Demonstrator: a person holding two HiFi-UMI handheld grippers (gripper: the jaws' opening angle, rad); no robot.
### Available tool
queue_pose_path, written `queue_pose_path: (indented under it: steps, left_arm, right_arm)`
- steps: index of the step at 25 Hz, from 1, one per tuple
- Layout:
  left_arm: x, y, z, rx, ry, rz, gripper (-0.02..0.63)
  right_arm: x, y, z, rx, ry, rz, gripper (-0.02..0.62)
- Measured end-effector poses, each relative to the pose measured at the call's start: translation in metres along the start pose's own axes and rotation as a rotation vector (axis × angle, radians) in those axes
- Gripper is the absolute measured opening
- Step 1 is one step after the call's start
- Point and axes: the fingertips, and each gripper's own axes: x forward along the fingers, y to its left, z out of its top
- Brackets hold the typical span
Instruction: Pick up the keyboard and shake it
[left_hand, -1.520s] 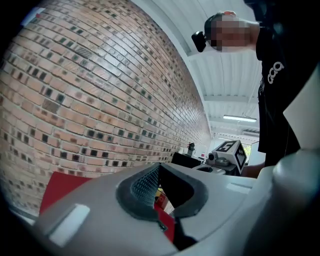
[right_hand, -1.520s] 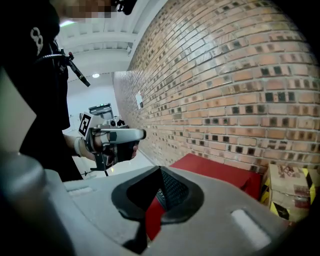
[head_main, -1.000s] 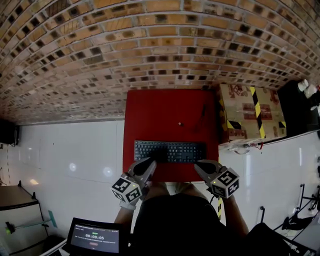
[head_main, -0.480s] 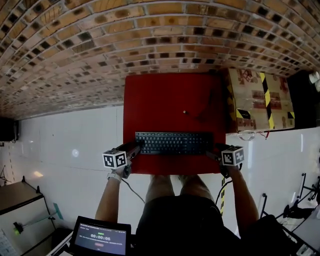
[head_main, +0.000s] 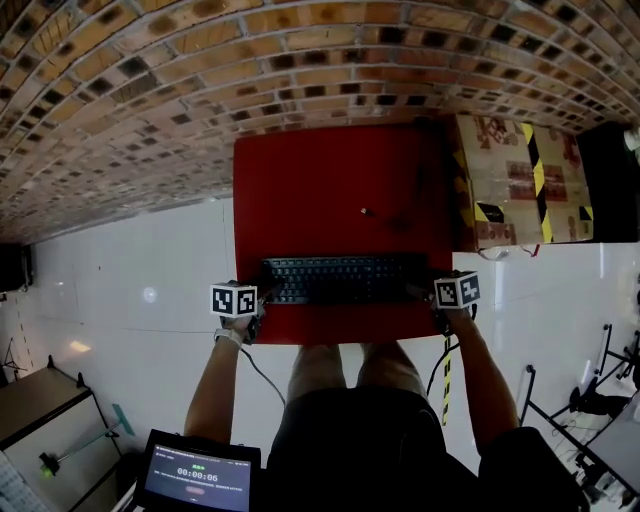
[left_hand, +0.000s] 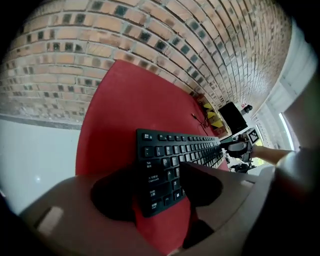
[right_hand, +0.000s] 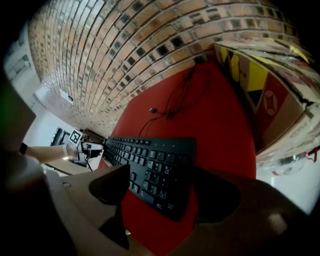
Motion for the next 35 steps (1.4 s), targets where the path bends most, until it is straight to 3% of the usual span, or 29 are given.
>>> queue_pose_path:
  steps: [3,7,10,14,18,21,24,25,27,28,32,35]
  left_arm:
    - [0.005,0.004,0.002,0.015,0.022,0.017,0.257]
    - [0.0,0.006,0.003,-0.022,0.015,-0.038,0.247]
    - [-0.001,0.008,0.003,-0.036,0.012,-0.053,0.241]
    - [-0.002,0.01,0.004,-0.04,-0.006,-0.059,0.219]
    - [-0.005,0.011,0.002,-0.038,-0.045,-0.07,0.208]
    - [-0.004,0.01,0.003,-0.017,-0.046,-0.058,0.198]
    - [-0.003,0.009,0.003,0.008,-0.045,-0.005,0.204]
    - [-0.003,0.009,0.003,0.014,-0.048,0.018,0.209]
    - [-0.003,0.009,0.001,0.018,-0.057,0.049,0.21]
    - [-0.004,0.009,0.0,0.018,-0.059,0.056,0.21]
    - [-0.013,0.005,-0.006,0.023,-0.089,0.062,0.209]
    - [-0.032,-0.013,0.008,0.09,-0.189,0.047,0.206]
  right_arm:
    - [0.005,-0.002,0.001,-0.004,0.008,-0.001,0.376]
    - [0.008,0.004,0.0,-0.019,0.023,0.058,0.376]
    - [-0.005,0.014,0.0,-0.001,0.041,0.18,0.376]
    - [-0.024,0.022,0.008,0.097,-0.007,0.373,0.374]
    - [-0.022,0.016,0.003,0.184,-0.03,0.452,0.364]
    - [-0.009,0.006,-0.004,0.123,-0.026,0.319,0.316]
    - [0.004,0.002,-0.008,0.022,-0.029,0.046,0.296]
    - [0.008,0.002,-0.009,0.004,-0.031,-0.044,0.317]
    - [0.016,0.003,-0.011,-0.013,-0.043,-0.189,0.417]
    - [0.019,0.003,-0.011,-0.032,-0.042,-0.251,0.417]
    - [0.016,0.009,-0.004,-0.133,-0.066,-0.357,0.417]
    - [-0.009,0.014,0.012,-0.195,-0.187,-0.41,0.403]
